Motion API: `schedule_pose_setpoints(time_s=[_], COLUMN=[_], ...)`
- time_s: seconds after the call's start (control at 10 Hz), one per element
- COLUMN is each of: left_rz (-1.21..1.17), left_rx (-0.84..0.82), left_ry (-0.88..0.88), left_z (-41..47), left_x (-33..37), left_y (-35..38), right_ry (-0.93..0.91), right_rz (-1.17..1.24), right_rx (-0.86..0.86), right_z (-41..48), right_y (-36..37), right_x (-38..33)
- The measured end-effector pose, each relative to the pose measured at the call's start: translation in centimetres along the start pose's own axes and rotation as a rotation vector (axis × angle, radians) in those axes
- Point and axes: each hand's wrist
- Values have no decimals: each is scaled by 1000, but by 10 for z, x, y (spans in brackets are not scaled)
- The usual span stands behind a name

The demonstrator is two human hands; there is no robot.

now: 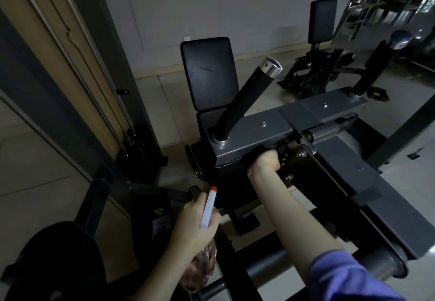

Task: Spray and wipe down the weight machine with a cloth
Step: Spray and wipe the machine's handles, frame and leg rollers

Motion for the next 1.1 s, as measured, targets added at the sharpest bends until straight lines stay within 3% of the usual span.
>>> schedule_pose_setpoints(time_s=[0.1,0.2,0.4,0.5,0.7,0.9,1.1], left_rz=[-17,-1,-16,-6,-33,-31,-56], left_rx=[-24,-32,25,52,58,11,3], left_ry=[-44,-57,-84,-51,-9,40,63], left_z=[1,3,11,14,15,12,10], left_x=[-5,-8,-6,-9,-11,-8,-15], left_y=[2,5,4,7,12,12,12], right_ry=[60,118,182,139,131,94,158], right_rz=[86,128,17,-48,94,221,56], right_rx=[219,258,250,85,178,63,104], right_z=[19,31,33,18,-3,66,-16], right_y=[3,-2,-1,15,26,-12,21], right_x=[3,7,2,27,27,43,41])
Point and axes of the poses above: each hand's wrist, its own z-axis towards the middle knuckle, its own y-axis out of the palm, x = y × z, and after that the axes turned 14 degrees about -x, right-handed
